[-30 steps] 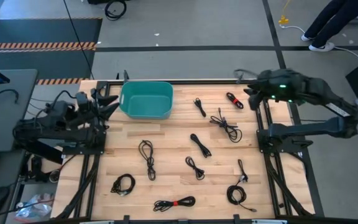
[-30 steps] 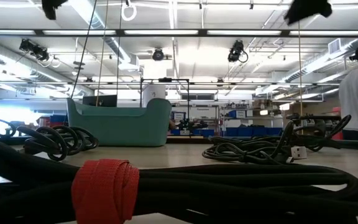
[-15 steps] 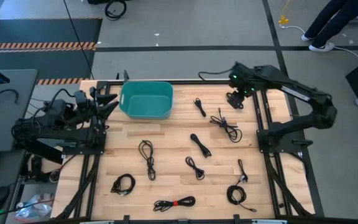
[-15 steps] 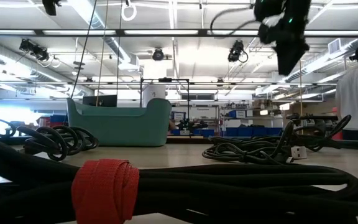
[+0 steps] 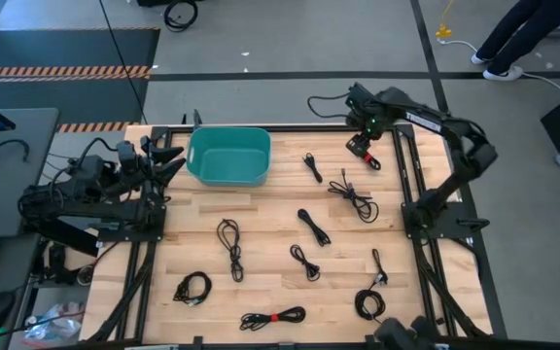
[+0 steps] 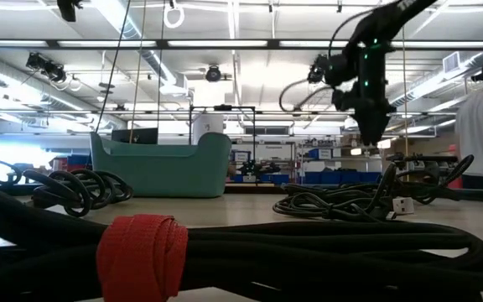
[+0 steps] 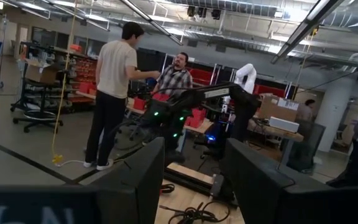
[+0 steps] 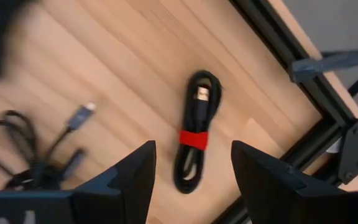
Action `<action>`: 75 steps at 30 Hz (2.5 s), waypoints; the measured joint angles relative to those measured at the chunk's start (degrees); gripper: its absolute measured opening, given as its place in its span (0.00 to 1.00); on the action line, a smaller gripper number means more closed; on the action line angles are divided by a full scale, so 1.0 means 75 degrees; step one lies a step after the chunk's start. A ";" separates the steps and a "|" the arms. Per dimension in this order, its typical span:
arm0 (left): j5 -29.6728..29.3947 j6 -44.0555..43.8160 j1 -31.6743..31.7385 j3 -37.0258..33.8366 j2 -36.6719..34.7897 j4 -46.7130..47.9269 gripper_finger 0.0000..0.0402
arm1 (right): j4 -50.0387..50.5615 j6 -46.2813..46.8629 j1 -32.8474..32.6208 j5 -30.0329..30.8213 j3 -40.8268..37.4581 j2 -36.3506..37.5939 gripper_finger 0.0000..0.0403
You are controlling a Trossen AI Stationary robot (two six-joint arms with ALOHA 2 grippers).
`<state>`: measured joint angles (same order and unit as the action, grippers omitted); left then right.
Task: Pick and place USB-C Cables
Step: Put the black charger cable into the green bin
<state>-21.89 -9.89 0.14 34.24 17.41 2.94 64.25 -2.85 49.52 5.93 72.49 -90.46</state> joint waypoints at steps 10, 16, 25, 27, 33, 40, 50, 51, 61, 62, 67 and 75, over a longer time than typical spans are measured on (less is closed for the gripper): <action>0.0000 -0.0003 0.0000 0.0000 0.0000 -0.0003 0.44 | -0.0348 -0.0195 0.0563 -0.0512 -0.0006 -0.1056 0.53; 0.0000 -0.0003 0.0000 0.0000 0.0000 -0.0003 0.44 | -0.0398 -0.0293 0.0561 -0.0621 -0.0027 -0.1504 0.53; 0.0000 -0.0010 0.0000 -0.0003 0.0000 -0.0003 0.44 | -0.0763 -0.0374 0.0721 -0.0559 -0.0797 -0.1688 0.53; 0.0001 -0.0009 0.0000 -0.0003 0.0000 -0.0003 0.44 | -0.0992 -0.0380 0.0764 -0.0557 -0.1025 -0.1681 0.53; 0.0003 -0.0061 0.0000 -0.0003 0.0000 -0.0003 0.44 | -0.1327 -0.0404 0.0755 -0.0593 -0.1203 -0.1678 0.53; 0.0006 -0.0210 0.0000 -0.0003 0.0000 0.0003 0.44 | -0.0863 -0.0137 0.0757 -0.0795 -0.1209 -0.1678 0.34; 0.0003 -0.0207 0.0000 -0.0003 0.0000 0.0007 0.44 | -0.0675 -0.0042 0.0675 -0.1155 -0.1207 -0.1643 0.07; 0.0003 -0.0205 0.0000 -0.0003 0.0000 0.0006 0.44 | -0.0686 -0.0039 0.0631 -0.1158 -0.1207 -0.1603 0.07; 0.0004 -0.0240 0.0000 -0.0006 0.0131 -0.0015 0.43 | -0.0958 0.0372 -0.0331 -0.2614 0.0080 -0.0292 0.07; 0.0003 -0.0294 0.0001 -0.0006 0.0186 0.0008 0.43 | -0.1104 0.0476 -0.0478 -0.2820 0.0282 -0.0088 0.07; -0.0012 -0.0429 0.0003 -0.0009 0.0866 -0.0252 0.44 | -0.2073 0.1068 -0.1363 -0.3702 0.1178 0.0971 0.07; 0.0849 -0.0391 0.0003 -0.0009 0.2351 -0.2328 0.48 | -0.3901 0.1719 -0.3020 -0.3951 0.1580 0.2329 0.07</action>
<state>-15.52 -12.83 0.16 34.17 35.05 -14.52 34.99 10.05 26.88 -23.70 84.33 -72.99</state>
